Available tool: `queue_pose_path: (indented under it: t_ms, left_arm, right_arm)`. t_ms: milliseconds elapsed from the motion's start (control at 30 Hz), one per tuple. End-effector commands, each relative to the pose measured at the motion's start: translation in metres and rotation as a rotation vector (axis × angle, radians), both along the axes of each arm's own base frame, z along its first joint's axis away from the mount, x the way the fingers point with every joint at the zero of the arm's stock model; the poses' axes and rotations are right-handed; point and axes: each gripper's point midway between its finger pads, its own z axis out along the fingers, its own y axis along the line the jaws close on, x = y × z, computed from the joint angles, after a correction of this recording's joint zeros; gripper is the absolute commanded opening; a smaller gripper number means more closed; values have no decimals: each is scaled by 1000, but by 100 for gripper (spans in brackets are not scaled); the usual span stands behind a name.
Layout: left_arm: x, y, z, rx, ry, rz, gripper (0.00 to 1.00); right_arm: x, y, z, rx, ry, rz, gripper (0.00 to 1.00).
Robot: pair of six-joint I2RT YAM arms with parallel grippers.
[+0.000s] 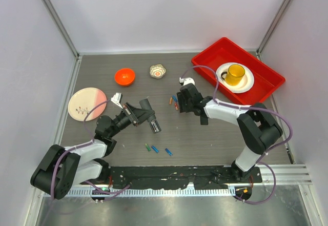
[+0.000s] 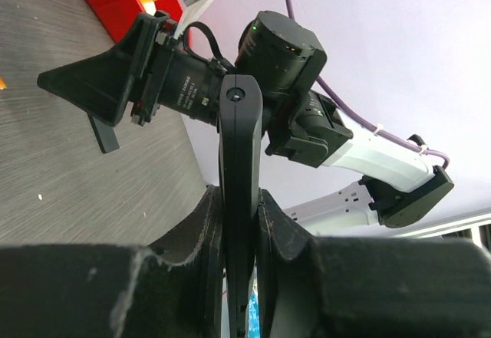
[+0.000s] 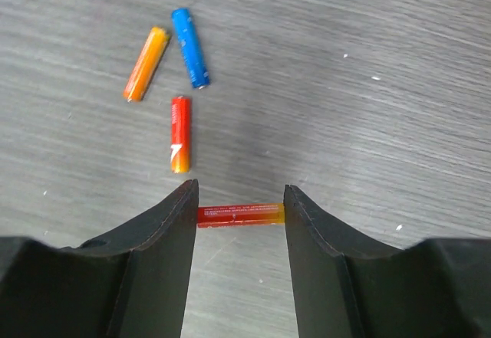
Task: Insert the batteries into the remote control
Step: Place the battery at the center of the board.
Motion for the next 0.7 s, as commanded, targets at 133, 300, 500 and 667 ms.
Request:
queue_pose_path:
  t_ms: [133,300,500,667]
  left_arm:
    - [-4,-2,22,-49,-84,-33,0]
    - [-4,-2,22,-54,-81,-32,0]
    - [-8,-1,29,-68,-101,-39,0]
    - [-11,0,29,-67,-105,-38,0]
  right_arm:
    - [-15,6,29,-9,-44,45,30]
    - [-16,-6,23,67,-44,-153,29]
    - [-18,19,20,117,-34,-25,31]
    - [-32,18,7,-42,-34,216,31]
